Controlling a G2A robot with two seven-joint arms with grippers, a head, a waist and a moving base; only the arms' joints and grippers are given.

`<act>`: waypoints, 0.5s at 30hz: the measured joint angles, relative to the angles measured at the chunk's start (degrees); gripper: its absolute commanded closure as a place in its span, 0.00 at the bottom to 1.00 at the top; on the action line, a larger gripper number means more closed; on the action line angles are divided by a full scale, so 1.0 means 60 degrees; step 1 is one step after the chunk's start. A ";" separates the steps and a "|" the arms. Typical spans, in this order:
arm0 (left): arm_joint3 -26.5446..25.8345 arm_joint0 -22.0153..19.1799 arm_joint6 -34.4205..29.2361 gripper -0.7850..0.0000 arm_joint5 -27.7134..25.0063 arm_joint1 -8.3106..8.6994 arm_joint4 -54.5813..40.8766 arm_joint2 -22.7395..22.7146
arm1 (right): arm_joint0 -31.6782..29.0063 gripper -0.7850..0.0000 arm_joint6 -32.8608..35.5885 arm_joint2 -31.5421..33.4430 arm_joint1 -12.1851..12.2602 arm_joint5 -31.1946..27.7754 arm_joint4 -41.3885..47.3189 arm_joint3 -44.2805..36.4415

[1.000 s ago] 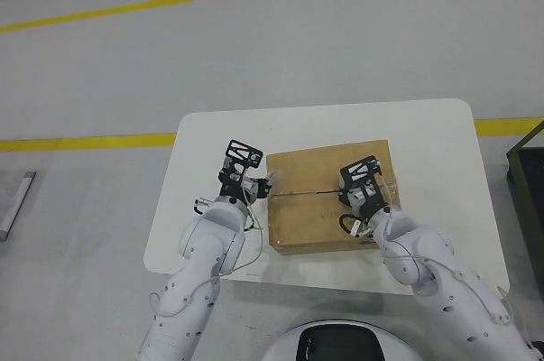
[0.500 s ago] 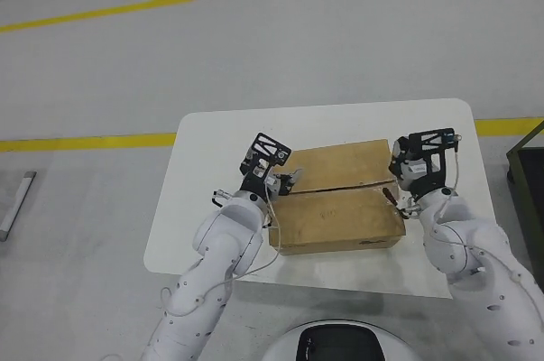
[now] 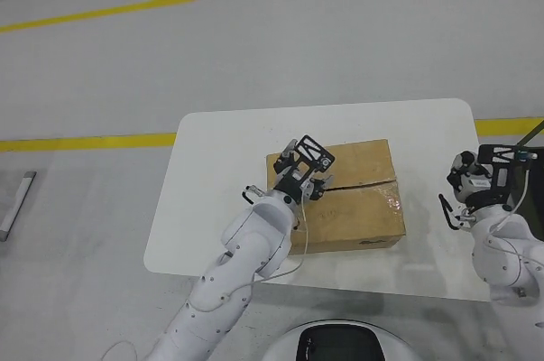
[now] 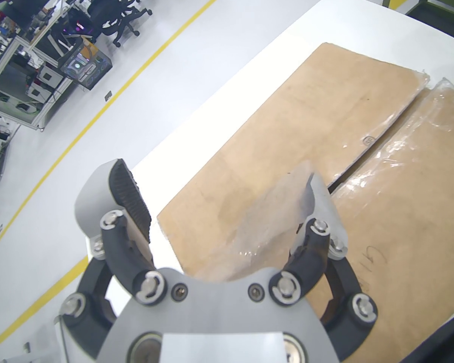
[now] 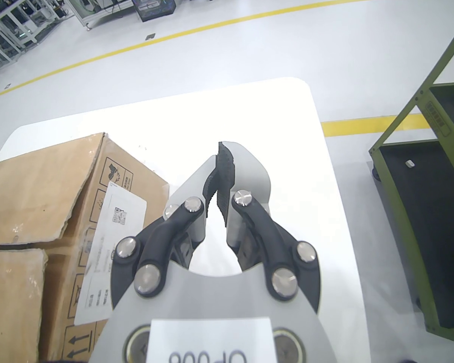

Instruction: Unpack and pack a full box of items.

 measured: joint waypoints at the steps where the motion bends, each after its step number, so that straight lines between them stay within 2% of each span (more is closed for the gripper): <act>1: 0.0044 -0.0057 0.0008 0.00 -0.0003 -0.0037 0.0020 0.0103 | -0.0063 1.00 -0.0034 0.0048 0.0000 -0.0010 0.0044 -0.0014; 15: 0.1018 -0.0921 0.0046 0.00 0.0279 -0.0737 0.0004 0.1500 | -0.0933 1.00 -0.0462 0.0993 0.0039 -0.0572 0.0613 -0.0074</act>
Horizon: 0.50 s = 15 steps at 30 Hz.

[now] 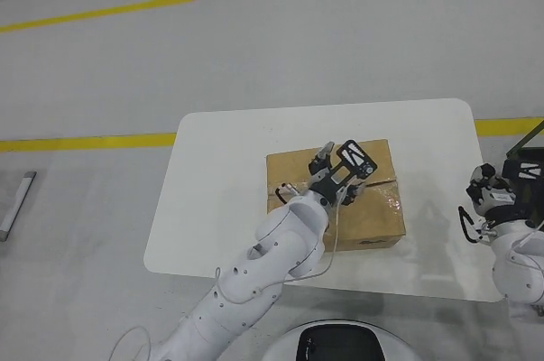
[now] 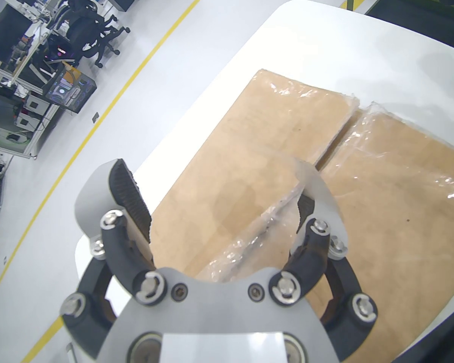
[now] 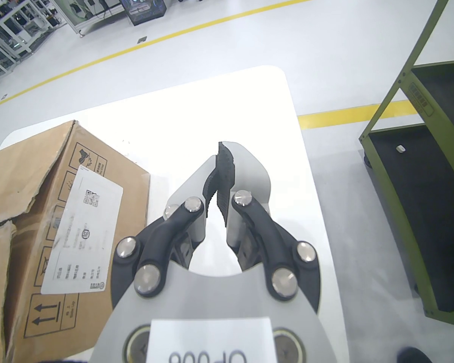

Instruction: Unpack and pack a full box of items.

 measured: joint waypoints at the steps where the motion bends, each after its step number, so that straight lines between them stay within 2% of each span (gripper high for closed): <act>1: 0.0043 -0.0033 -0.0011 0.00 0.0035 -0.0048 -0.0009 0.0082 | -0.0012 1.00 0.0004 0.0079 0.0007 -0.0049 0.0035 0.0008; 9: 0.0504 -0.0444 -0.0043 0.00 0.0262 -0.0487 0.0002 0.0631 | -0.0065 1.00 0.0012 0.0497 0.0046 -0.0449 0.0332 -0.0035; 14: 0.0544 -0.0606 -0.0135 0.00 0.0361 -0.0695 -0.0024 0.0717 | -0.0142 1.00 0.0061 0.0520 0.0056 -0.0679 0.0462 -0.0161; 15: 0.0485 -0.0620 -0.0192 0.00 0.0384 -0.0724 -0.0035 0.0664 | -0.0148 0.93 0.0083 0.0524 0.0054 -0.0723 0.0583 -0.0199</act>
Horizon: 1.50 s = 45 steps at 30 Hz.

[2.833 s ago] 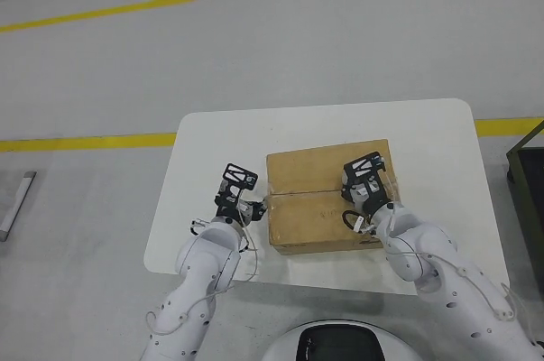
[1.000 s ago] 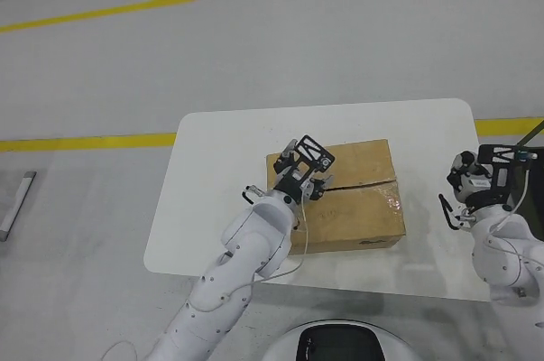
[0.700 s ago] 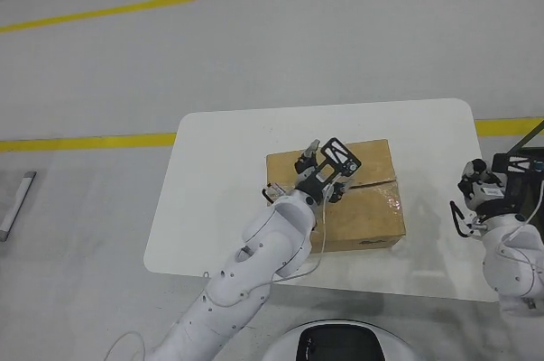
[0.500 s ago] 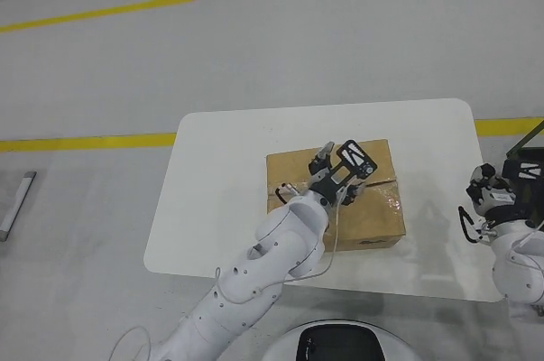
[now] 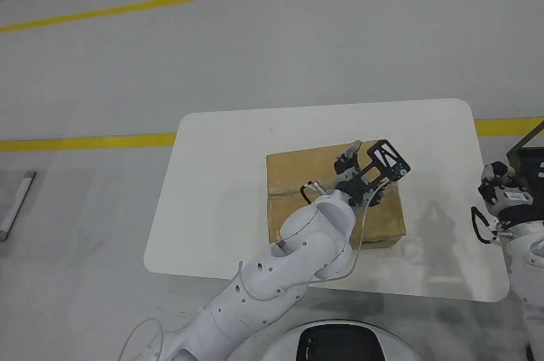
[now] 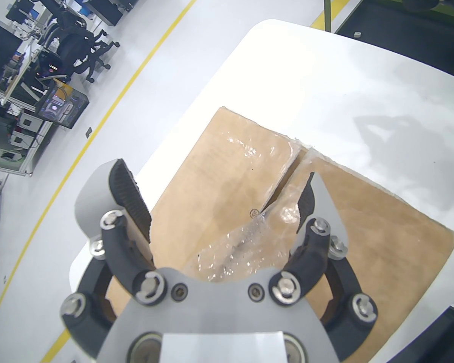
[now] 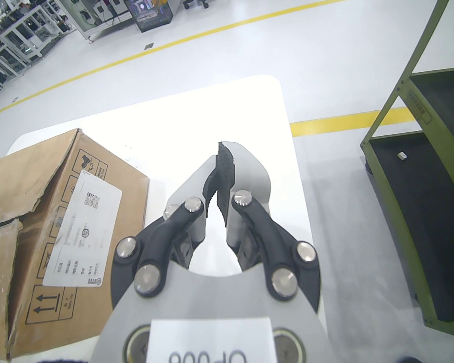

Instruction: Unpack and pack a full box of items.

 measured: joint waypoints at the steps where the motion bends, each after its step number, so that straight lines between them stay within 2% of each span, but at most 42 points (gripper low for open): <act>1: -0.0062 0.0000 -0.0060 0.00 0.0010 -0.0014 0.0001 -0.0056 | 0.0001 0.77 0.0036 0.0009 -0.0002 -0.0033 0.0136 -0.0021; 2: -0.0140 0.0014 -0.0142 0.00 0.0015 -0.0020 0.0010 -0.0127 | 0.0012 0.58 0.0092 0.0024 -0.0003 -0.0080 0.0297 -0.0043; 3: -0.0274 0.0051 -0.0279 0.00 0.0020 -0.0019 0.0036 -0.0245 | 0.0037 0.51 0.0193 0.0054 -0.0003 -0.0164 0.0538 -0.0068; 4: -0.0400 0.0096 -0.0391 0.00 0.0033 -0.0010 0.0064 -0.0355 | 0.0062 0.09 0.0291 0.0081 -0.0001 -0.0244 0.0750 -0.0088; 5: -0.0544 0.0160 -0.0515 0.00 0.0053 0.0005 0.0083 -0.0483 | 0.0091 0.00 0.0400 0.0116 0.0003 -0.0337 0.0967 -0.0112; 11: -0.1843 0.0976 -0.1665 0.00 -0.0048 0.0243 0.0399 -0.1635 | 0.0332 0.00 0.1417 0.0376 0.0053 -0.1088 0.2744 -0.0222; 17: -0.3318 0.2215 -0.2759 0.00 -0.0237 0.0543 0.0938 -0.3056 | 0.0692 0.00 0.2688 0.0433 0.0145 -0.1819 0.4327 -0.0449; 23: -0.4373 0.3243 -0.3095 0.00 -0.0722 0.0756 0.1375 -0.4232 | 0.0828 0.00 0.2977 0.0357 0.0194 -0.2045 0.4294 -0.0729; 28: -0.4628 0.3620 -0.3151 0.00 -0.0931 0.0836 0.1547 -0.4857 | 0.0826 0.00 0.2972 0.0359 0.0193 -0.2041 0.4299 -0.0728; 34: -0.4768 0.3903 -0.3083 0.00 -0.1120 0.0888 0.1648 -0.5310 | 0.0726 0.00 0.2475 -0.0183 0.0219 -0.2125 0.3119 -0.1376; 40: -0.4801 0.4089 -0.3141 0.00 -0.1253 0.0938 0.1858 -0.5748 | 0.0774 0.00 0.2701 -0.1332 0.0233 -0.2272 0.2358 -0.1589; 45: -0.4853 0.4261 -0.3067 0.00 -0.1394 0.0978 0.1968 -0.6073 | 0.0720 0.00 0.2358 -0.2553 0.0261 -0.2727 0.0021 -0.1721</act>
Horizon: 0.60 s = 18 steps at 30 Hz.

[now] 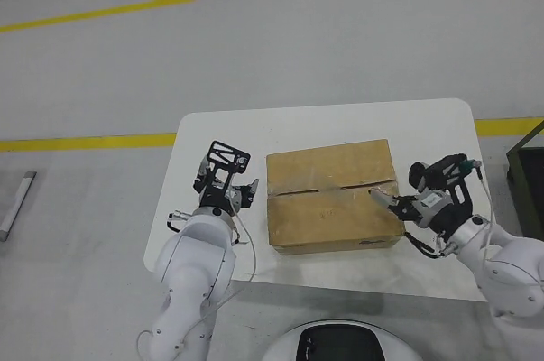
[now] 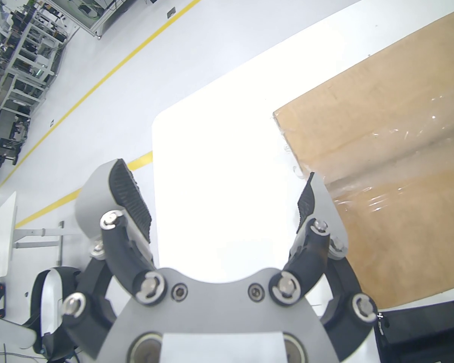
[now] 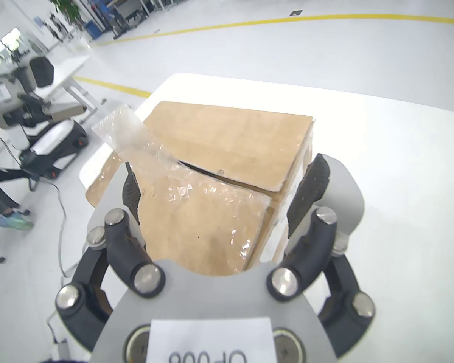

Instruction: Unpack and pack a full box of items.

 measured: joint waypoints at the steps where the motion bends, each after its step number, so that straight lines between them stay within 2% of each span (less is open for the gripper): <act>1: -0.0012 0.0024 0.0012 0.00 -0.0019 0.0004 -0.0008 -0.0041 | -0.0019 0.00 -0.0088 -0.0194 -0.0001 -0.0043 -0.0289 0.0028; 9: -0.0109 0.0148 0.0107 0.00 -0.0064 0.0021 -0.0095 -0.0256 | 0.0072 0.00 0.0107 -0.1038 0.0061 -0.0886 -0.1575 0.0057; 14: -0.0184 0.0212 0.0084 0.00 -0.0076 0.0030 -0.0186 -0.0389 | 0.0468 0.01 0.0162 -0.1586 0.0059 -0.0796 -0.2653 0.0199; 15: -0.0203 0.0223 0.0070 0.00 -0.0077 0.0032 -0.0214 -0.0428 | 0.0592 0.08 0.0195 -0.1770 0.0052 -0.0739 -0.2952 0.0253; 16: -0.0213 0.0229 0.0064 0.00 -0.0077 0.0034 -0.0225 -0.0455 | 0.0688 0.21 0.0221 -0.1912 0.0045 -0.0698 -0.3189 0.0303; 17: -0.0219 0.0234 0.0060 0.00 -0.0076 0.0036 -0.0233 -0.0482 | 0.0782 0.42 0.0228 -0.2055 0.0037 -0.0644 -0.3419 0.0357; 18: -0.0228 0.0241 0.0056 0.00 -0.0070 0.0038 -0.0244 -0.0511 | 0.0890 0.53 0.0219 -0.2235 0.0020 -0.0538 -0.3649 0.0435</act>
